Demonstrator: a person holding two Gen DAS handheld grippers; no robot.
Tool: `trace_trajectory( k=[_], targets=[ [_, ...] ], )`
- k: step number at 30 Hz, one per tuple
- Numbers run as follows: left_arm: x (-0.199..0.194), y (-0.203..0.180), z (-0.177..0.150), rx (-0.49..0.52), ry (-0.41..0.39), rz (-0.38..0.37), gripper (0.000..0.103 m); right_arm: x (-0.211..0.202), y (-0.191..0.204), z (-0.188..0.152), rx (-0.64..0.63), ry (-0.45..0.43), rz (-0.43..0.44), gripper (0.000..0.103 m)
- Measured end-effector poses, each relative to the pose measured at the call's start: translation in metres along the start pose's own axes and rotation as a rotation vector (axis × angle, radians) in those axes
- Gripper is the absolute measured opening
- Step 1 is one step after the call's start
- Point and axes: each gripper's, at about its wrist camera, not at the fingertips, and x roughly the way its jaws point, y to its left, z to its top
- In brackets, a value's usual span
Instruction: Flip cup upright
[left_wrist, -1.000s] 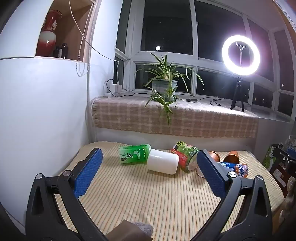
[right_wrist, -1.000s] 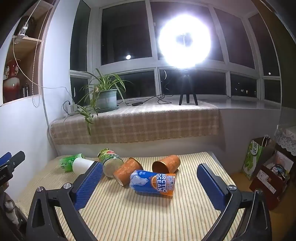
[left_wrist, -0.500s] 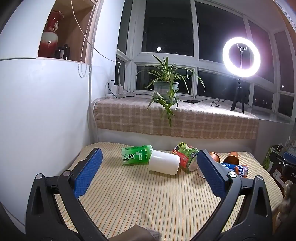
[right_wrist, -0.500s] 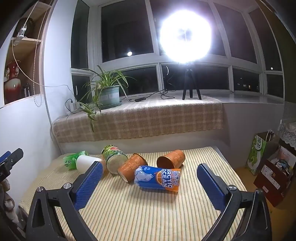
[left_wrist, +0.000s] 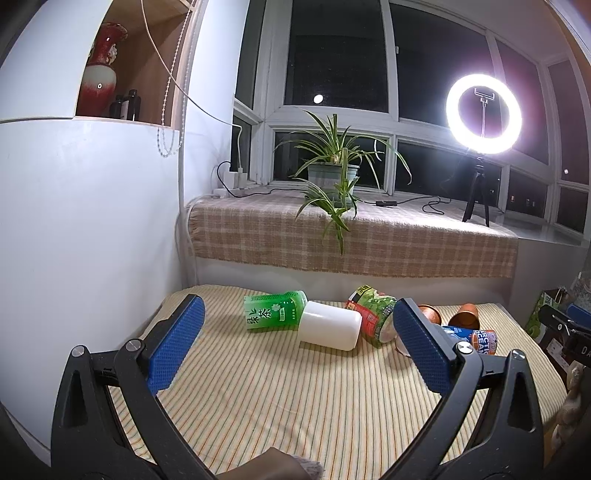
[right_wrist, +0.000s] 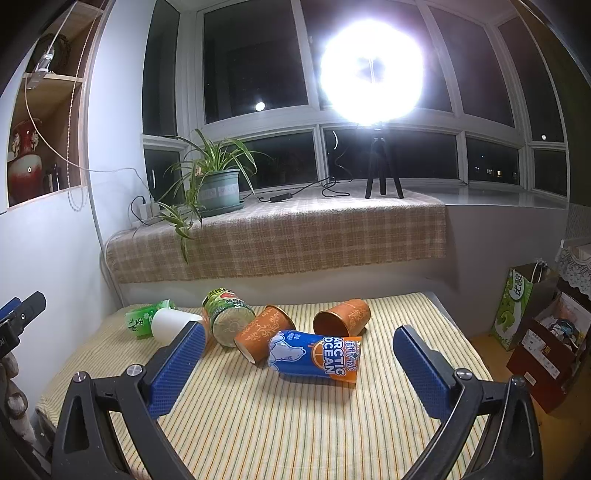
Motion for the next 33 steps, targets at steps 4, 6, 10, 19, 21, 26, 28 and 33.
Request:
trace_trajectory(
  k=[4,6,10,19,21,26,28,33],
  targets=[
    [0.0005,0.0004,0.0005,0.000,0.001,0.000,0.103,0.0005,0.0002,-0.0003,0.000,0.000,0.000,0.103],
    [0.0006,0.0004,0.0006,0.000,0.000,0.000,0.103,0.0008,0.0002,-0.0002,0.000,0.002,0.000,0.103],
    [0.0010,0.0006,0.0010,-0.001,0.003,0.001,0.103,0.0008,0.0005,-0.0004,0.000,0.003,0.001,0.103],
    [0.0014,0.0001,0.0011,-0.001,0.002,0.000,0.103,0.0004,0.0000,-0.0002,-0.001,0.003,0.002,0.103],
    [0.0018,0.0000,0.0013,0.001,0.004,0.001,0.103,0.0003,0.0002,-0.0001,-0.001,0.003,0.001,0.103],
    [0.0027,0.0006,0.0016,-0.001,0.006,0.001,0.103,0.0001,0.0006,-0.0004,-0.001,0.004,0.003,0.103],
    [0.0014,0.0003,0.0016,-0.001,0.003,0.002,0.103,0.0000,0.0007,-0.0003,-0.002,0.005,0.003,0.103],
    [0.0016,0.0007,0.0014,0.001,0.004,0.000,0.103,0.0005,0.0012,-0.0005,-0.001,0.007,0.004,0.103]
  ],
)
